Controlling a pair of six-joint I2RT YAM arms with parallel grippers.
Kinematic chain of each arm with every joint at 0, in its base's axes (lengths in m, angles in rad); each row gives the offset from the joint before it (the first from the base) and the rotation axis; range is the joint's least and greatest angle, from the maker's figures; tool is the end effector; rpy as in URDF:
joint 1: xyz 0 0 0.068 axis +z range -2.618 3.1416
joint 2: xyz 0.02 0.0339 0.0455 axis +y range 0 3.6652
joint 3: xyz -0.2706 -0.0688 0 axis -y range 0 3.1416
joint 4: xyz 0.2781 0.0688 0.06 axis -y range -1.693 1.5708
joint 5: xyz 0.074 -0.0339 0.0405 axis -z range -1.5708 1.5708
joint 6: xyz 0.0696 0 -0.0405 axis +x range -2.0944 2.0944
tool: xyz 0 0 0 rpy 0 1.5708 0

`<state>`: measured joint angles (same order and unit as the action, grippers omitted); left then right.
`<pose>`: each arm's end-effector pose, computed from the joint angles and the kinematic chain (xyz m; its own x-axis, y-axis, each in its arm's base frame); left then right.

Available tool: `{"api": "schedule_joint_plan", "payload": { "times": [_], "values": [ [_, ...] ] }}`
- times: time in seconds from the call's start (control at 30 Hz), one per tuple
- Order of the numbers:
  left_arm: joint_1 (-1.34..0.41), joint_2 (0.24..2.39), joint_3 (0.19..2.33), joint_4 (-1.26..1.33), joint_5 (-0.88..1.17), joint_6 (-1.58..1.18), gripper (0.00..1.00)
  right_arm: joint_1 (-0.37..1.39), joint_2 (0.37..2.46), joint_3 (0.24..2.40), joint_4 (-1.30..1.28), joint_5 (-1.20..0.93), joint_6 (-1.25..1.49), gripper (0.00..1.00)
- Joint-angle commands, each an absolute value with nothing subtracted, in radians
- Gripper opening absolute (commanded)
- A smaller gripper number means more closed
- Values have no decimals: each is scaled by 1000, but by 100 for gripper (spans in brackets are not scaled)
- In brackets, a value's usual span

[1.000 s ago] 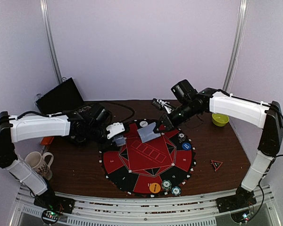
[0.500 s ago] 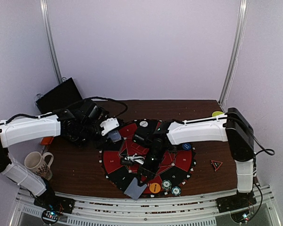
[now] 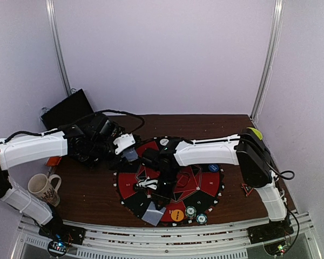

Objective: Distribute texas hold em gaming equipment
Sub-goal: Distribute the poker card in the big blind area, then pick up the poker card from the face-down deck piles.

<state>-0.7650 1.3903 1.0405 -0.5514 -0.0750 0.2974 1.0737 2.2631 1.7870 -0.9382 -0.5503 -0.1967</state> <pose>0.2505 -0.2333 0.2283 -0.3483 0.7394 -0.5762 0.7939 0.5595 0.2380 0.2008 0.4465 0.1160 -0.3079 -0.9169 -0.2538 -0.8649 0.1587 0.4761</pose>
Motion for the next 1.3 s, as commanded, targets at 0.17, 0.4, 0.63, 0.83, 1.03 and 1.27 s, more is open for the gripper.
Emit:
{"api": "schedule_joint_plan", "payload": {
  "times": [0.17, 0.4, 0.63, 0.83, 1.03, 1.27],
  "values": [
    [-750, 1373, 1029, -539, -72, 307, 53, 1101, 2276, 1850, -969, -398, -209, 32],
    [-743, 1370, 1030, -537, -72, 315, 53, 1063, 2105, 1722, -852, -359, -188, 53],
    [-739, 1371, 1035, -535, -65, 326, 53, 1001, 1869, 1496, -754, -341, -224, 67],
    [-738, 1365, 1041, -532, -41, 358, 53, 769, 1720, 1396, -360, -584, 98, 88],
    [-738, 1369, 1051, -533, -22, 369, 53, 729, 1852, 1418, 127, -731, 541, 91],
    [-738, 1391, 1072, -534, -2, 369, 53, 782, 2029, 1572, 172, -781, 593, 91]
  ]
}}
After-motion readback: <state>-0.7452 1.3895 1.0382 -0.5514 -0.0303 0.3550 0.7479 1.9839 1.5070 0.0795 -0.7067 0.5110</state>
